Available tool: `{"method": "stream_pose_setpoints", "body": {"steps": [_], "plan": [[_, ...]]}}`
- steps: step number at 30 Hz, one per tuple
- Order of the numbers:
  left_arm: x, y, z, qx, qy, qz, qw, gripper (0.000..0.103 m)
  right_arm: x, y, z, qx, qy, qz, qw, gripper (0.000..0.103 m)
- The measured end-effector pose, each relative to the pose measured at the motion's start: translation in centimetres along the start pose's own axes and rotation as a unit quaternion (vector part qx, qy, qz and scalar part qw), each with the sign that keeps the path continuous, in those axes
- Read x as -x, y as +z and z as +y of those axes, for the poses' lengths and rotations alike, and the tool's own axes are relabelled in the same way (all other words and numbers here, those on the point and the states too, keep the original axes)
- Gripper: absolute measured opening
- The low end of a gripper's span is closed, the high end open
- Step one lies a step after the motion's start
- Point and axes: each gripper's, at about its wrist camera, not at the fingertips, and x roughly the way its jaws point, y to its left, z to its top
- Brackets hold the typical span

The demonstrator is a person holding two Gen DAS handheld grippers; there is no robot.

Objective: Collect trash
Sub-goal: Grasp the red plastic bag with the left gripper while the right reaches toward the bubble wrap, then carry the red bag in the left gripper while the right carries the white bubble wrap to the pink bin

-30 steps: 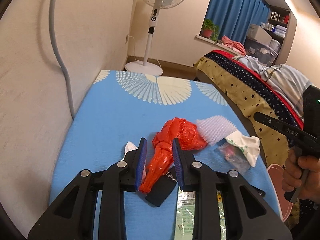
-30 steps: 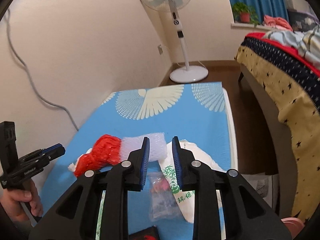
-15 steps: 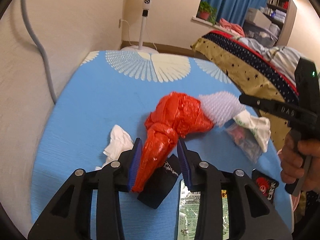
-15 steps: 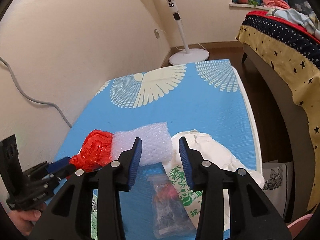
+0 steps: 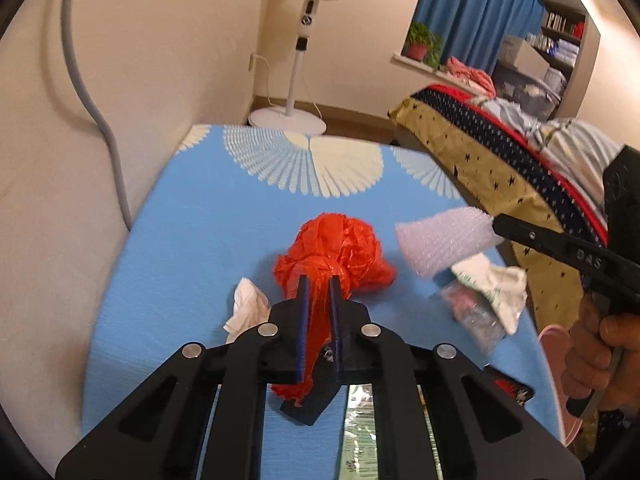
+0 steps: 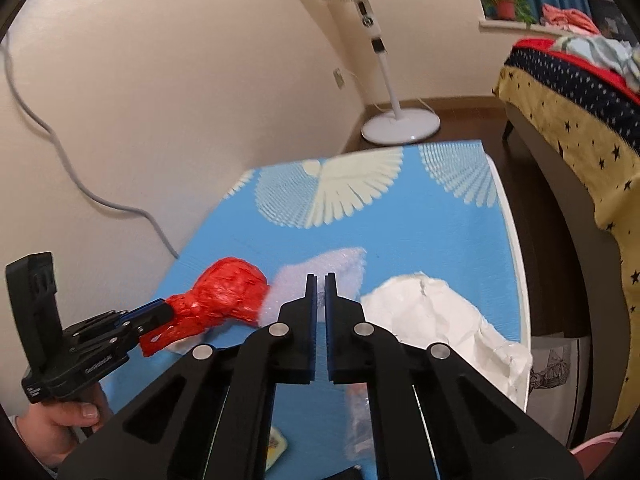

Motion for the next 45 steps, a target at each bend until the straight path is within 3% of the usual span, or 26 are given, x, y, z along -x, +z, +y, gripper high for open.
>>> {"method": "stream_pose_setpoints", "body": {"steps": [18,22,28,34,45], "plan": [[8.6,-0.5,-3.6,-0.017,0.016,-0.053,0.9983,0.008,12.8,-1.9,3.7,0.044,-0.047,-0.083,0.994,0.004],[10.2,-1.4,-4.1,-0.014,0.023,-0.06,0.9978,0.008,14.7,-3.0,4.3,0.07,-0.066,-0.094,0.991,0.003],[12.5,-3.0,-4.8,0.017,0.031,-0.072,0.9968,0.008,17.6,-4.7,3.9,0.057,-0.078,-0.103,0.99,0.004],[13.6,-5.3,-6.8,0.004,0.043,-0.076,0.9961,0.008,20.6,-6.4,4.5,0.08,-0.099,-0.126,0.984,0.003],[14.6,-9.7,-10.2,0.01,0.034,-0.085,0.9957,0.008,25.0,-8.9,2.7,0.048,-0.133,-0.153,0.978,0.004]]}}
